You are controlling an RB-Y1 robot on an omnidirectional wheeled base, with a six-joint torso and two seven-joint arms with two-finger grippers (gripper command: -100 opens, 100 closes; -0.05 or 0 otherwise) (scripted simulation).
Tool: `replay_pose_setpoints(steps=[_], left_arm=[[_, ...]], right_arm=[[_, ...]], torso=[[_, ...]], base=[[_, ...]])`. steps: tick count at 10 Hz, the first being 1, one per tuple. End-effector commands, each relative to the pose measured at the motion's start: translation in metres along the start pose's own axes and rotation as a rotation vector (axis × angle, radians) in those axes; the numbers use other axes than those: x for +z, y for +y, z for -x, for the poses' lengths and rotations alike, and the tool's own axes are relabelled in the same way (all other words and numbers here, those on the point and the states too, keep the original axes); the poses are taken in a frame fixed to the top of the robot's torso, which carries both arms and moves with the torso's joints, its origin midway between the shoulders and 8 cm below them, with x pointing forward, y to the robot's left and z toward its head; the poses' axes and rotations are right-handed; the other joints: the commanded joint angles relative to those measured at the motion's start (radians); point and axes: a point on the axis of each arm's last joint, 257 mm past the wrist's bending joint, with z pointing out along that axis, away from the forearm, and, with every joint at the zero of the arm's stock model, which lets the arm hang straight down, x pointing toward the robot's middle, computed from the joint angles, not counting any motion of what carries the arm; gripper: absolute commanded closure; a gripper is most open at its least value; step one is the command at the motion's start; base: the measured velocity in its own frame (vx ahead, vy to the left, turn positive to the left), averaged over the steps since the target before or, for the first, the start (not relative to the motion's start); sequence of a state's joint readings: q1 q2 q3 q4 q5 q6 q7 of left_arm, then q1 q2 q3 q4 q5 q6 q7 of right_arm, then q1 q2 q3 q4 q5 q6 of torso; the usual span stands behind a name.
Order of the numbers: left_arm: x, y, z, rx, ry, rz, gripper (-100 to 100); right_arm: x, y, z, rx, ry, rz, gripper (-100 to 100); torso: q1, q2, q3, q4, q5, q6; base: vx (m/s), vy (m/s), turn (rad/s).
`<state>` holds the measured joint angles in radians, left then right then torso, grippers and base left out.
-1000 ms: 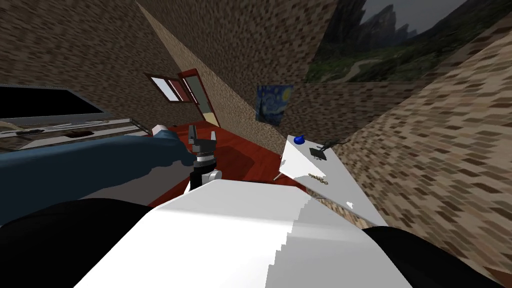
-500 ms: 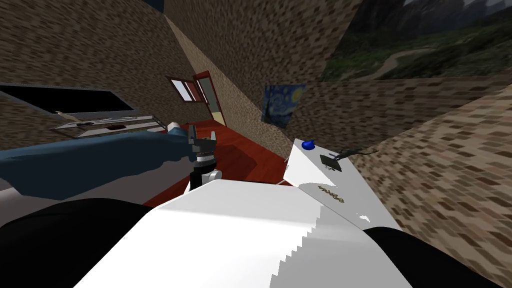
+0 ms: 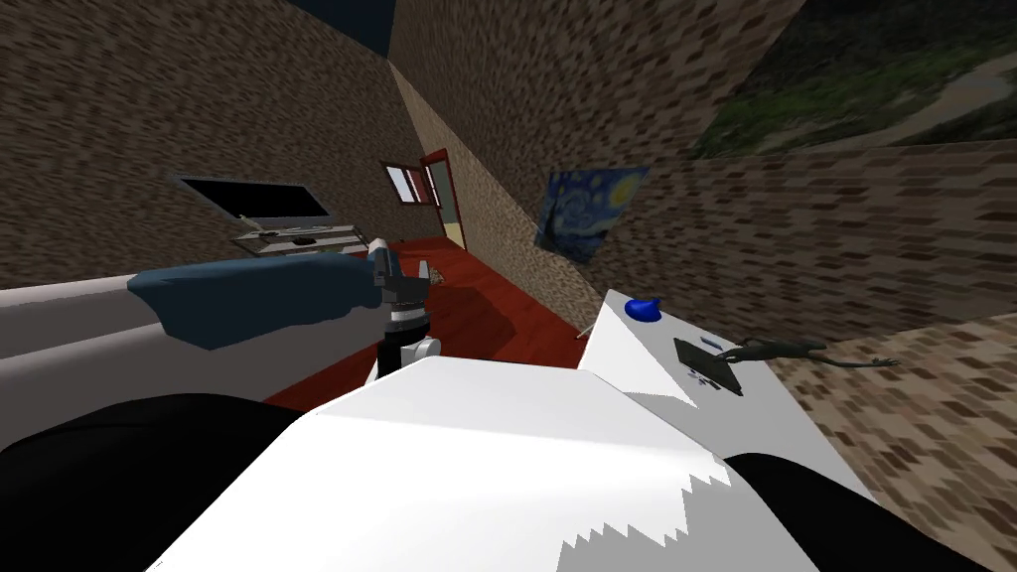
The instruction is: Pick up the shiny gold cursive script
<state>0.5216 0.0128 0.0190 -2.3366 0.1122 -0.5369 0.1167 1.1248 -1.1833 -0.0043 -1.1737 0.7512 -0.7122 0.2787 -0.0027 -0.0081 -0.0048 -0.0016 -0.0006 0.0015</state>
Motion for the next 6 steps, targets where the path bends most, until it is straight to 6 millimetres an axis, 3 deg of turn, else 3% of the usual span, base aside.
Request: replay_pose_setpoints(steps=[1,4,5,6], left_arm=[[0.0,0.0,0.0,0.0,0.0,0.0,0],[0.0,0.0,0.0,0.0,0.0,0.0,0],[0.0,0.0,0.0,0.0,0.0,0.0,0],[0.0,0.0,0.0,0.0,0.0,0.0,0]], right_arm=[[-0.01,-0.006,-0.023,-0.015,0.057,-0.025,-100],[-0.029,-0.007,-0.073,-0.047,0.162,-0.053,-100],[-0.033,0.002,-0.096,-0.057,0.201,-0.05,-100],[-0.033,0.002,-0.096,-0.057,0.201,-0.05,-100]], torso=[[0.0,0.0,0.0,0.0,0.0,0.0],[-0.001,0.0,0.0,0.0,0.0,-0.001],[-0.002,0.0,0.0,0.0,-0.001,-0.001],[-0.003,0.0,0.0,0.0,-0.001,-0.001]], base=[[0.086,-0.037,0.192],[0.125,-0.089,0.274],[0.13,-0.124,0.321],[0.096,-0.115,0.135]])
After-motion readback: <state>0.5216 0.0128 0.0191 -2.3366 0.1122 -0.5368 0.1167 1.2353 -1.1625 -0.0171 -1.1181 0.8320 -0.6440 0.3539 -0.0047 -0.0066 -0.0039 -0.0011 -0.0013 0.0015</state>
